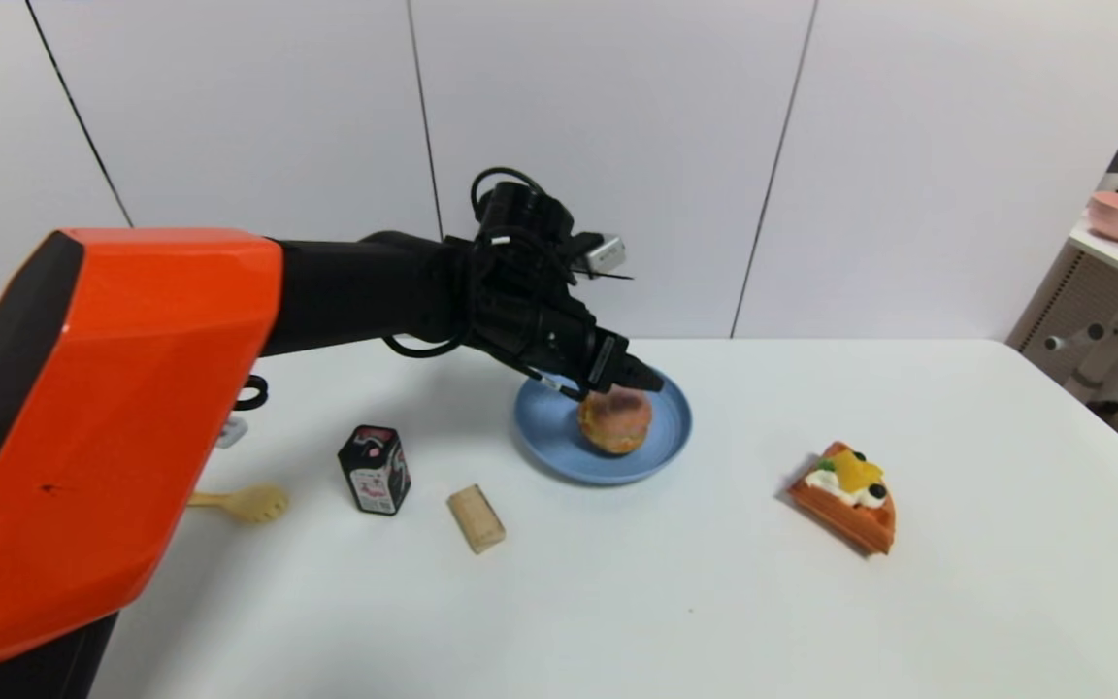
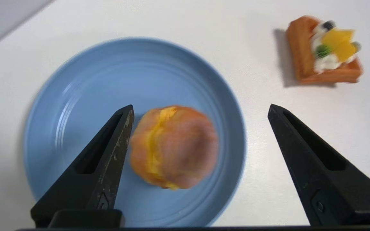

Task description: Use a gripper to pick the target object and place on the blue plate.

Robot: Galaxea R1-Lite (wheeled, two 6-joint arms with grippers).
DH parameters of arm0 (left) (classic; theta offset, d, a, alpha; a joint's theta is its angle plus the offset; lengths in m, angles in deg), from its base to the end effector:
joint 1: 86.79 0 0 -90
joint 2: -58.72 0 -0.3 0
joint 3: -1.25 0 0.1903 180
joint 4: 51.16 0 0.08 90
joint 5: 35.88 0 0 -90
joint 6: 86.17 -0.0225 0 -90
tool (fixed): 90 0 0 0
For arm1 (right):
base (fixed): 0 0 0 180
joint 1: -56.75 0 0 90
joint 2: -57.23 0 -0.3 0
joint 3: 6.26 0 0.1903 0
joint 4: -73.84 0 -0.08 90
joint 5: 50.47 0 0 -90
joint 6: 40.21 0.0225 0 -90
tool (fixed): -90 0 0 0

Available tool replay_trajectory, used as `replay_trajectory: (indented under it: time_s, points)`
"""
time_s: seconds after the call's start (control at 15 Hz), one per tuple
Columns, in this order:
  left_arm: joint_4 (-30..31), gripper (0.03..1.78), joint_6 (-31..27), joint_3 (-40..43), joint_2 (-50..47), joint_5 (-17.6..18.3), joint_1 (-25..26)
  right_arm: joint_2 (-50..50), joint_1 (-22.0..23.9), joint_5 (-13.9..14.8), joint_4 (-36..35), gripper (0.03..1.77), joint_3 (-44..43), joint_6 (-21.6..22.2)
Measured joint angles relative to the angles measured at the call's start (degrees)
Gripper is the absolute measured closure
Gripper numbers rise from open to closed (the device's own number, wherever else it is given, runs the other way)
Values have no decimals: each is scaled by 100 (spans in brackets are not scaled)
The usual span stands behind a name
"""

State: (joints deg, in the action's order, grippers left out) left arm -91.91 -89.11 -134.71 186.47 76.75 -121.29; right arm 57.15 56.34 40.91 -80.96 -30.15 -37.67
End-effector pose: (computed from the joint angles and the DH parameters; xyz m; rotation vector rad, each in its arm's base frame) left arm 0.3717 -0.2660 0.2102 0.1069 0.5636 -0.9844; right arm -0.0236 -0.0007 0.0747 0.0440 0.0211 -0.0174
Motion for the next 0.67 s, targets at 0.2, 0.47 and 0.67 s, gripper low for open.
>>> replay_trajectory:
  time_s: [0.2,0.47,0.67]
  points:
    - [0,24,66,7,-417,0,7,0,0,2,0,10,0,0]
    - [-44,19,-33,135,-1362,-205,0,0,0,2,0,10,0,0]
    - [-56,16,-201,794,-2647,-931,27,0,-2,2,0,10,0,0]
